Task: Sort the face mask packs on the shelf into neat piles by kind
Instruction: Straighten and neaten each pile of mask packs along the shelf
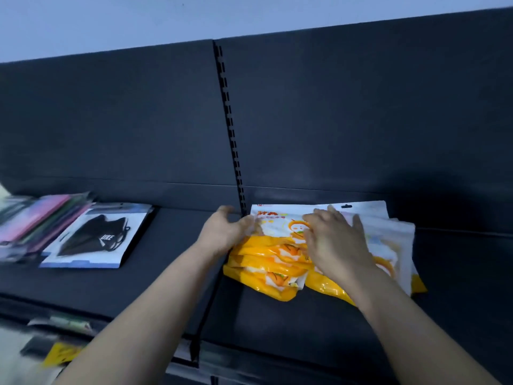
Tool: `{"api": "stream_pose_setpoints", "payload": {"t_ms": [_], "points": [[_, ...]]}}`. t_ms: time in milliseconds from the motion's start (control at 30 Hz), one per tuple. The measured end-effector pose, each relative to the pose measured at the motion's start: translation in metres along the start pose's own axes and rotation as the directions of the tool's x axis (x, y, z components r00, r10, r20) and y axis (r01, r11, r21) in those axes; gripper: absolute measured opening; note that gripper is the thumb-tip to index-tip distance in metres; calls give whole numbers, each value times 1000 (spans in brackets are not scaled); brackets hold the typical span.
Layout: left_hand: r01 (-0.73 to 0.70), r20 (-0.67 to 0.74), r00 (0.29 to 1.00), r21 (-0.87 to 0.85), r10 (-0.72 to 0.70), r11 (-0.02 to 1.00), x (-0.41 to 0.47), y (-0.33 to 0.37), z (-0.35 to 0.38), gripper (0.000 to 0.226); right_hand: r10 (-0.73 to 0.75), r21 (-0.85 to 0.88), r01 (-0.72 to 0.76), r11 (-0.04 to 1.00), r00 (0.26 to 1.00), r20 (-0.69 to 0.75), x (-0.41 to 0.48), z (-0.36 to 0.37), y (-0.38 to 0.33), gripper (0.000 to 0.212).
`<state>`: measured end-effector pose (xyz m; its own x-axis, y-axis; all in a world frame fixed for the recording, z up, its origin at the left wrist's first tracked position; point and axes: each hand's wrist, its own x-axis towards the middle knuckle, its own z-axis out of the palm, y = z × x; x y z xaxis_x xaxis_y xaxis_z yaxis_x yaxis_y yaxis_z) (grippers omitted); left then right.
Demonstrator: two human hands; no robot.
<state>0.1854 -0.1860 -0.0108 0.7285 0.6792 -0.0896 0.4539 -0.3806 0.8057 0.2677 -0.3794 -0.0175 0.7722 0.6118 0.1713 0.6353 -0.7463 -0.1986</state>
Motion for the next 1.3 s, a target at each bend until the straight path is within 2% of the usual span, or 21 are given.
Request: {"api": "stream_pose_setpoints", "payload": {"t_ms": [67,200,400,500,600,733,900,1000,1133,1300], "points": [[-17,-37,999,63,20,998,-1,-13,-19,60,-164,67,165,984,986,-31,7,8,-25,40],[25,-127,992,138,-8,990,3,-52,-64,55,-297,43,299,953,954,-38,21,25,-84,34],[113,-305,952,238,-36,965,38,-125,-163,47,-372,105,369,924,928,8,52,53,-198,37],[171,-353,935,380,-28,909,62,-170,-216,29,-367,160,352,922,927,72,66,76,-260,38],[189,-287,957,485,-49,854,90,-215,-253,29,-369,210,335,919,917,152,78,96,-315,41],[182,-198,975,461,-99,868,122,-251,-280,42,-367,261,316,912,913,177,97,117,-366,45],[93,-64,995,435,-72,896,145,-262,-293,56,-362,212,321,923,911,196,113,140,-389,46],[67,-18,998,507,-67,859,149,-254,-285,54,-317,160,288,944,925,208,113,144,-384,41],[-20,44,999,596,-8,803,134,-232,-245,54,-180,96,169,981,977,116,96,135,-350,30],[-99,106,993,611,43,786,102,-190,-186,50,-21,-19,23,1000,992,125,67,114,-299,32]]}}
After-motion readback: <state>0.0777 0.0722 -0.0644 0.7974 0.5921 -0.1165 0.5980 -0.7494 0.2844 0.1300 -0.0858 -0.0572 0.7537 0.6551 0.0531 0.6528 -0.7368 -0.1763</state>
